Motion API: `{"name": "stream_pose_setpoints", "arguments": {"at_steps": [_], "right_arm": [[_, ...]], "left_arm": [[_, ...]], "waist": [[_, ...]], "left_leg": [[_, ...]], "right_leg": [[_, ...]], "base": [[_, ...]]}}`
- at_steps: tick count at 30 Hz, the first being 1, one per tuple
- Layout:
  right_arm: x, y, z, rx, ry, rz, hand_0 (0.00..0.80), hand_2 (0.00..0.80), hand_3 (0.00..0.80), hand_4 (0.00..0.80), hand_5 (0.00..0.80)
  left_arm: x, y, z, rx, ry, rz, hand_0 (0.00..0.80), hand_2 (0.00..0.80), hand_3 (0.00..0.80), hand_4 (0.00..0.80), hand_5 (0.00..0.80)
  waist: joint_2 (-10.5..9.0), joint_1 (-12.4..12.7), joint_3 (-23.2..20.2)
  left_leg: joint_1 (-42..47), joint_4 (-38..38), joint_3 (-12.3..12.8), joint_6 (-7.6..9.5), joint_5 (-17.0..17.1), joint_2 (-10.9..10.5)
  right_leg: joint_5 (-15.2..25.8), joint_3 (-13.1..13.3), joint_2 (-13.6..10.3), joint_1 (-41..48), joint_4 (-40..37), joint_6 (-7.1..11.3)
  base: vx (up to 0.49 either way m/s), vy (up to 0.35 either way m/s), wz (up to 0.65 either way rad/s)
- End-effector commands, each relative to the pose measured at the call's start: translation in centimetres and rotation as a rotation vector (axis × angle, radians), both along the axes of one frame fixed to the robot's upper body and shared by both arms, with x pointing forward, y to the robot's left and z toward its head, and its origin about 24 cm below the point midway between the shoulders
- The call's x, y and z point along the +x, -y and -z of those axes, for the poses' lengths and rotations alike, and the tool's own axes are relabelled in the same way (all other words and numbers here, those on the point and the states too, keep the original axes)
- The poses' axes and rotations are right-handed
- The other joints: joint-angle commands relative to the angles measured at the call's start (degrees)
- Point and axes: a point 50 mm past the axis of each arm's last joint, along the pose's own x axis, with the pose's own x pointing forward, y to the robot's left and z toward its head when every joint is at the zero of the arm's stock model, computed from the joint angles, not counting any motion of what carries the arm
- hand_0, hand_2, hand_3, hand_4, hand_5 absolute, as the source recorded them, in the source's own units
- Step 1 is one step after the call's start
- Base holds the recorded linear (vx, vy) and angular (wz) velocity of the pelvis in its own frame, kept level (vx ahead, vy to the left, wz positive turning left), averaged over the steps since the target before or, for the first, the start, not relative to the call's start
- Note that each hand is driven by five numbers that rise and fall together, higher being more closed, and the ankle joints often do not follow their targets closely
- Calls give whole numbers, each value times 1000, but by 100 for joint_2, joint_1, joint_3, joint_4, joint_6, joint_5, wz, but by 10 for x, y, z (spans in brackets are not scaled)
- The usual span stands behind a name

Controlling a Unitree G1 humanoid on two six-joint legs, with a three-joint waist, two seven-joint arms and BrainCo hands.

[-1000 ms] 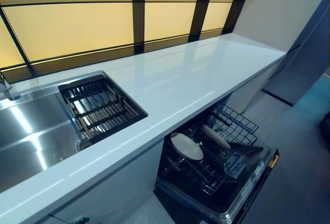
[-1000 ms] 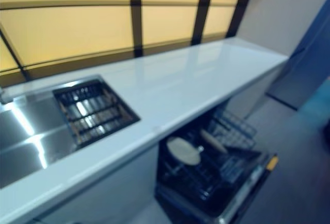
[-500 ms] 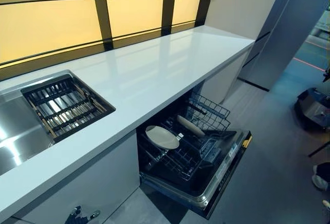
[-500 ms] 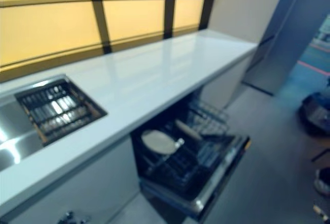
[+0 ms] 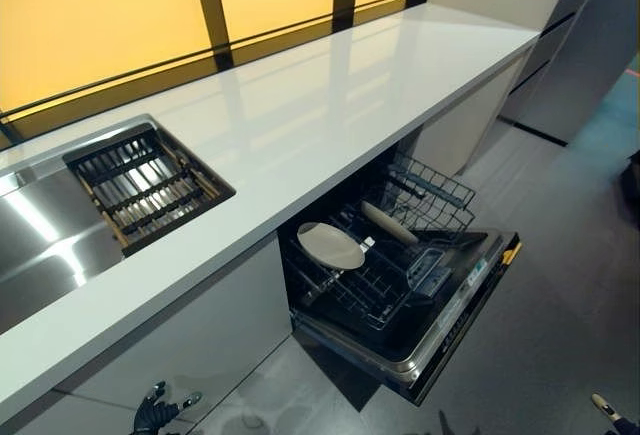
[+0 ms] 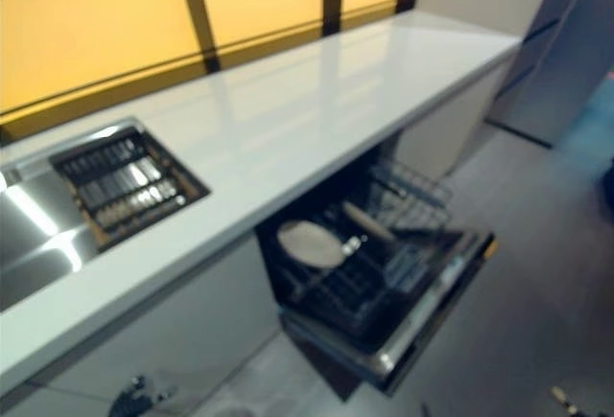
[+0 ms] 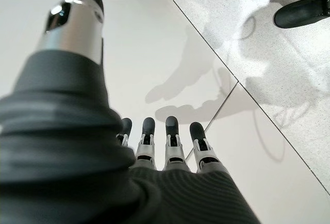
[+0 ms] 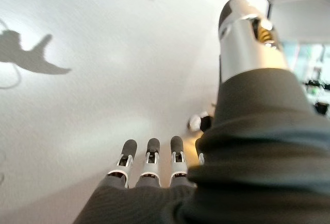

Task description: Take plates into dishwasher

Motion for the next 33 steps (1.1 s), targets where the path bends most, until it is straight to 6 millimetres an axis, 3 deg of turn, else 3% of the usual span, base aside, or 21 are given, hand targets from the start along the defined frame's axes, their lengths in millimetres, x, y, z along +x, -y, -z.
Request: {"name": "stream_pose_setpoints", "arguments": {"at_steps": [1,13,19,26,33], "right_arm": [[17,-1,-8,-24,94,-15,0,0,0,0,0],[52,-27,0,68,177,-130,0,0,0,0,0],[66,-42,5,110,221,-147,0,0,0,0,0],[82,-45,-2,94,239,-165,0,0,0,0,0],[89,-39,-11,51,241,-180,0,0,0,0,0]], "left_arm": [[31,-10,-23,39,123,13,0,0,0,0,0],[63,-3,-46,32,260,53,0,0,0,0,0],[79,-1,-62,72,337,64,0,0,0,0,0],[86,13,-65,73,399,68,0,0,0,0,0],[91,18,-72,55,461,35,0,0,0,0,0]], "waist": [[-46,77,124],[272,124,415],[467,224,544],[684,266,639],[880,296,740]], "left_leg": [[-450,-43,-136,343,372,-152],[-586,-236,-223,416,430,-424],[-755,-166,-255,464,437,-467],[-894,-44,-258,496,408,-557],[-1098,315,-275,543,282,-698]], "right_leg": [[-546,-77,8,-82,959,-189],[-427,-67,-145,-495,1053,-95],[-593,-141,-280,-817,1548,-91],[-657,-133,-452,-1105,1935,-98],[-742,-80,-711,-1483,2798,-150]], "base": [[-118,-6,10],[-86,17,6],[-30,-5,5],[-4,33,10],[37,38,13]]}}
